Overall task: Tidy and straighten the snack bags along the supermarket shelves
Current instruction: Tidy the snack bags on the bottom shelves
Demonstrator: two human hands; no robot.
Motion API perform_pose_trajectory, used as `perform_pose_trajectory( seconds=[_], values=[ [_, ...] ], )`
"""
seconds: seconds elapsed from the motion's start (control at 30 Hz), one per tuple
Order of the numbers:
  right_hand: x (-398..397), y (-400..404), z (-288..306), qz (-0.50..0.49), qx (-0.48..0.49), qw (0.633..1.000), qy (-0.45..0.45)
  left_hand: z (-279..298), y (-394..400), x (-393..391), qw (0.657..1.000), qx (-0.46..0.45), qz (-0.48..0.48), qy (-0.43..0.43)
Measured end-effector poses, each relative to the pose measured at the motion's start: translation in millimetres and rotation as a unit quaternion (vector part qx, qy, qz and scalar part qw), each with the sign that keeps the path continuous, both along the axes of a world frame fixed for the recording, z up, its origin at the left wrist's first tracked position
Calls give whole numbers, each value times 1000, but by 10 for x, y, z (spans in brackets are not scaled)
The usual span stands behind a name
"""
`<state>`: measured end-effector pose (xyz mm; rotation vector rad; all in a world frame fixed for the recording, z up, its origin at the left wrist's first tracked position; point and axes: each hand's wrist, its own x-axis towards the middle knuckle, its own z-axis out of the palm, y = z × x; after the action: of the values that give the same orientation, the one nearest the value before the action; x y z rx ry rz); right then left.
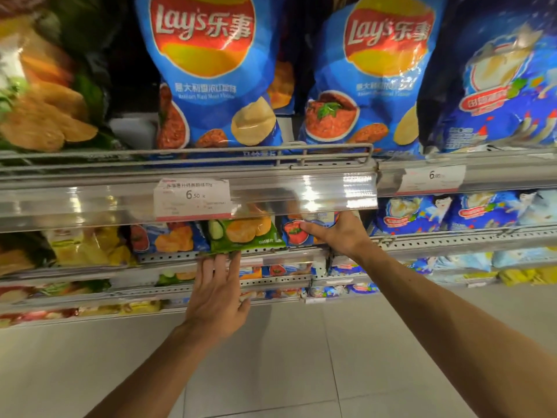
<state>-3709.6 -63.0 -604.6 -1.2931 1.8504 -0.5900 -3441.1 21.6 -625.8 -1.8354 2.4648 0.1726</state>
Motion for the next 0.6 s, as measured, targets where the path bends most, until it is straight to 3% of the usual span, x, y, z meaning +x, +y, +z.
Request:
perform_pose_trajectory(
  seconds=[0.27, 0.6],
  values=[
    [160, -13, 26, 36, 17, 999, 14, -84, -4, -39, 999, 14, 33, 6],
    [245, -12, -13, -2, -9, 996, -87, -52, -8, -40, 998, 30, 49, 32]
  ],
)
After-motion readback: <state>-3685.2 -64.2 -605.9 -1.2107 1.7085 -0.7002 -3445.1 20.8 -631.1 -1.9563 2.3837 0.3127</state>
